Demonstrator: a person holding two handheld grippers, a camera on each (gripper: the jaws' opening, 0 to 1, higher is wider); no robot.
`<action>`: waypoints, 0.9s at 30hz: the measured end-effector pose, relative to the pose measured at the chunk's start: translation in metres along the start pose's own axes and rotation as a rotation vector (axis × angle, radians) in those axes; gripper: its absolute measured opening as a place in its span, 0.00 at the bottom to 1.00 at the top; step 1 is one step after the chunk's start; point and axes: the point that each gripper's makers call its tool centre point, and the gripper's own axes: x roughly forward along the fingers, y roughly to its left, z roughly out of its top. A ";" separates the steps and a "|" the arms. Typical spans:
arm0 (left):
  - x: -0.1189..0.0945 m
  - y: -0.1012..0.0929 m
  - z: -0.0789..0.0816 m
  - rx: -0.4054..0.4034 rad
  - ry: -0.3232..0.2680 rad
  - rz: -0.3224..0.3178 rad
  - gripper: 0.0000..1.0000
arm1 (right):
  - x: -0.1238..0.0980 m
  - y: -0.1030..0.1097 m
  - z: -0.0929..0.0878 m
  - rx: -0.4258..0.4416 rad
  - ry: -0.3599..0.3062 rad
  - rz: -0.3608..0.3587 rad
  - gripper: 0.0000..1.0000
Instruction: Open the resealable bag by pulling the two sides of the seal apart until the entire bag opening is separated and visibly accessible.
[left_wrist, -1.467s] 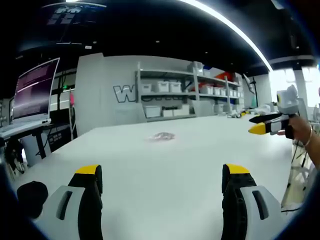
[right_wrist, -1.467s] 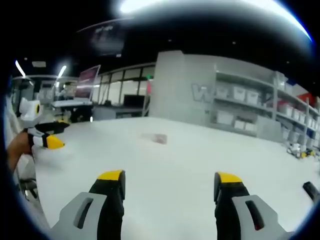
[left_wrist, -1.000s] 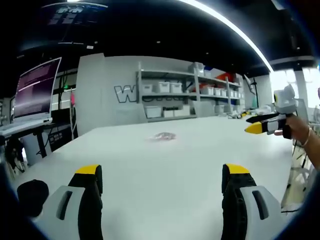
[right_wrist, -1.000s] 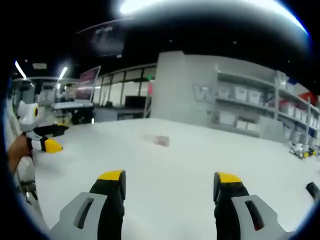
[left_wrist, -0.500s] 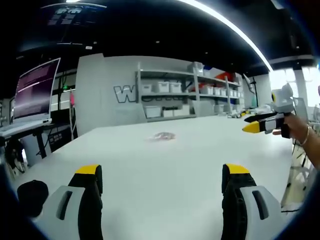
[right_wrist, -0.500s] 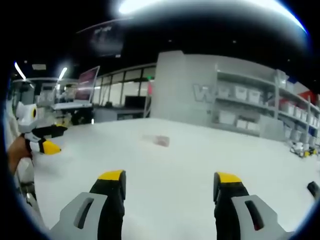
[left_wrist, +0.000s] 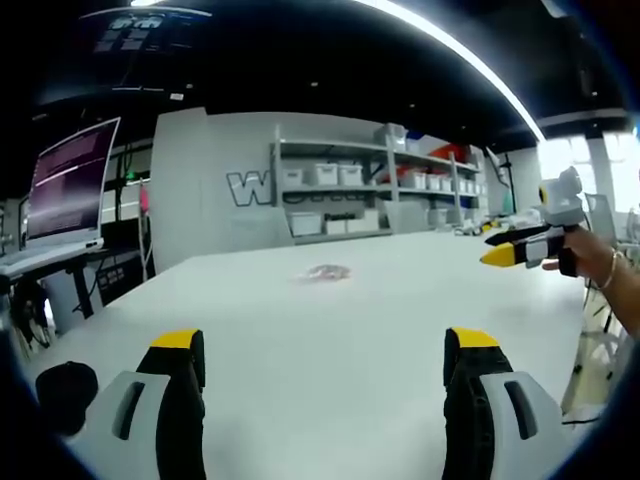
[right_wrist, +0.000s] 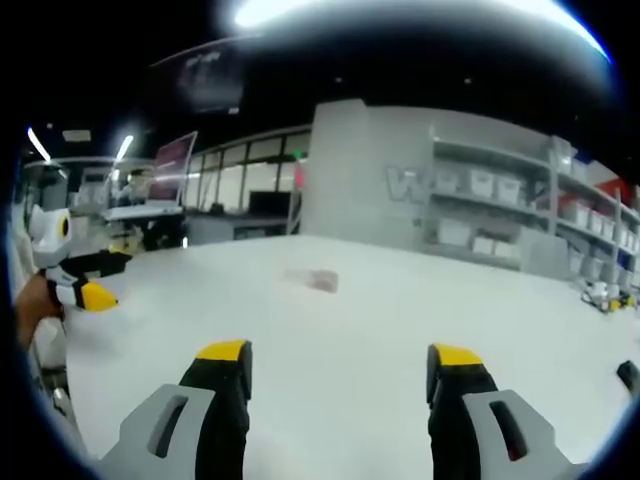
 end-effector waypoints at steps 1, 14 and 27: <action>0.000 0.000 0.000 0.000 0.000 0.000 0.97 | 0.000 0.000 0.000 0.000 0.000 0.000 0.72; -0.001 0.002 -0.001 -0.003 0.000 0.000 0.97 | 0.007 0.002 -0.001 0.002 0.010 0.002 0.71; -0.004 0.004 0.000 0.002 -0.001 0.004 0.97 | 0.015 0.005 0.002 -0.008 0.012 0.011 0.70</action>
